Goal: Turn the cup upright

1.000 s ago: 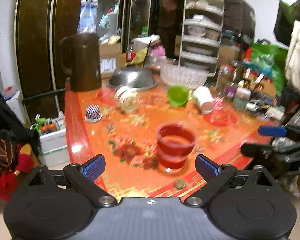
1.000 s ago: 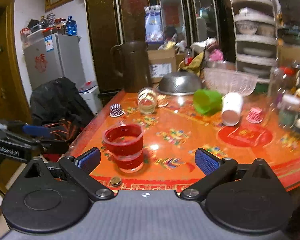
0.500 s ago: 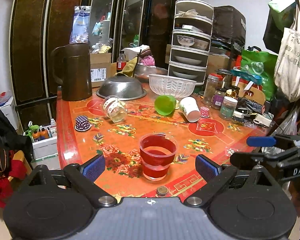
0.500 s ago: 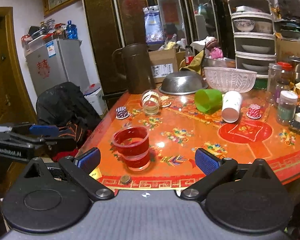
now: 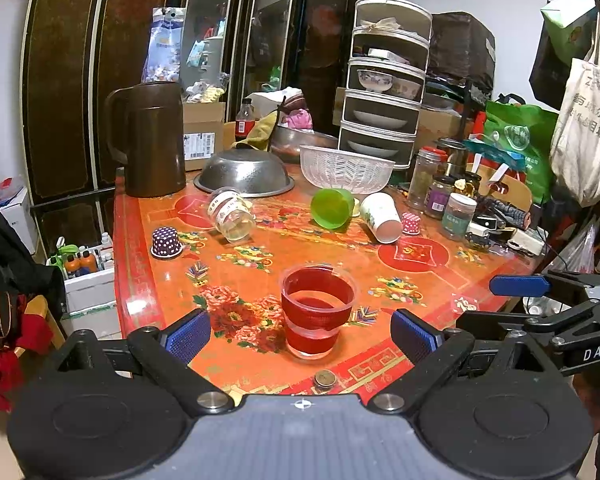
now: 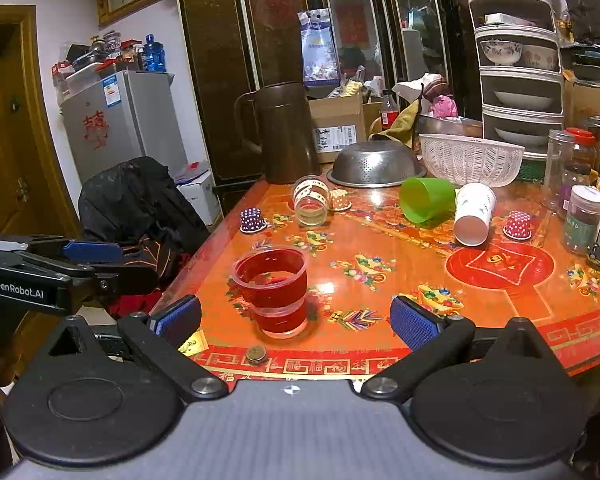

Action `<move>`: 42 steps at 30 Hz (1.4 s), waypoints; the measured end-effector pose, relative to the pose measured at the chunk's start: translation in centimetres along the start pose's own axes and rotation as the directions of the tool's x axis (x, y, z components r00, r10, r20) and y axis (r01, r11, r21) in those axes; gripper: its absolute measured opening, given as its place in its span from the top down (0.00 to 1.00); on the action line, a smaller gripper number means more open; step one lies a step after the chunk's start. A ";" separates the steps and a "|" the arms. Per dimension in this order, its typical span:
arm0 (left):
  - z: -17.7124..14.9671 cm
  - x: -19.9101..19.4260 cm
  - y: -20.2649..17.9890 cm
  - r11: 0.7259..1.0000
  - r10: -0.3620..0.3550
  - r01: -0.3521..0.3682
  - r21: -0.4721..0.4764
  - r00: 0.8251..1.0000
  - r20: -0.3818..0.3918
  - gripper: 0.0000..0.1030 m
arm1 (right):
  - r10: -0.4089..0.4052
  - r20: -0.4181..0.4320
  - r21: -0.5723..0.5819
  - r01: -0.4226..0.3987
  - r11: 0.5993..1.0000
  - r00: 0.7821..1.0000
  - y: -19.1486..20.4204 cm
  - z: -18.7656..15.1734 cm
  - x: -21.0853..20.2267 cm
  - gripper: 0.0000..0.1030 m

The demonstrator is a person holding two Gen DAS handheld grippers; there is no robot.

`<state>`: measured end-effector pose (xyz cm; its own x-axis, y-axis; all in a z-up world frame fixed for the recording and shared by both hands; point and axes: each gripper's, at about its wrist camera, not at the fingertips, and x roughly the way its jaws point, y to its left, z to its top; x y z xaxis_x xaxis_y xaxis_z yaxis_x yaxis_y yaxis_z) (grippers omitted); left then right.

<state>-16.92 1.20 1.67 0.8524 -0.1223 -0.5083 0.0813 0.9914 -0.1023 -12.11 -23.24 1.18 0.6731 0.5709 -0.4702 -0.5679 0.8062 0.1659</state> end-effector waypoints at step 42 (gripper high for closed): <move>-0.2 0.7 0.2 1.000 0.014 -0.014 -0.018 1.000 -0.023 0.05 | 0.006 -0.009 0.005 -0.006 1.000 1.000 -0.2 -0.2 0.1 0.01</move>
<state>-16.40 1.33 1.10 0.8412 -0.1096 -0.5295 0.0597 0.9921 -0.1106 -12.02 -23.34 0.89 0.6653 0.5746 -0.4767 -0.5695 0.8034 0.1735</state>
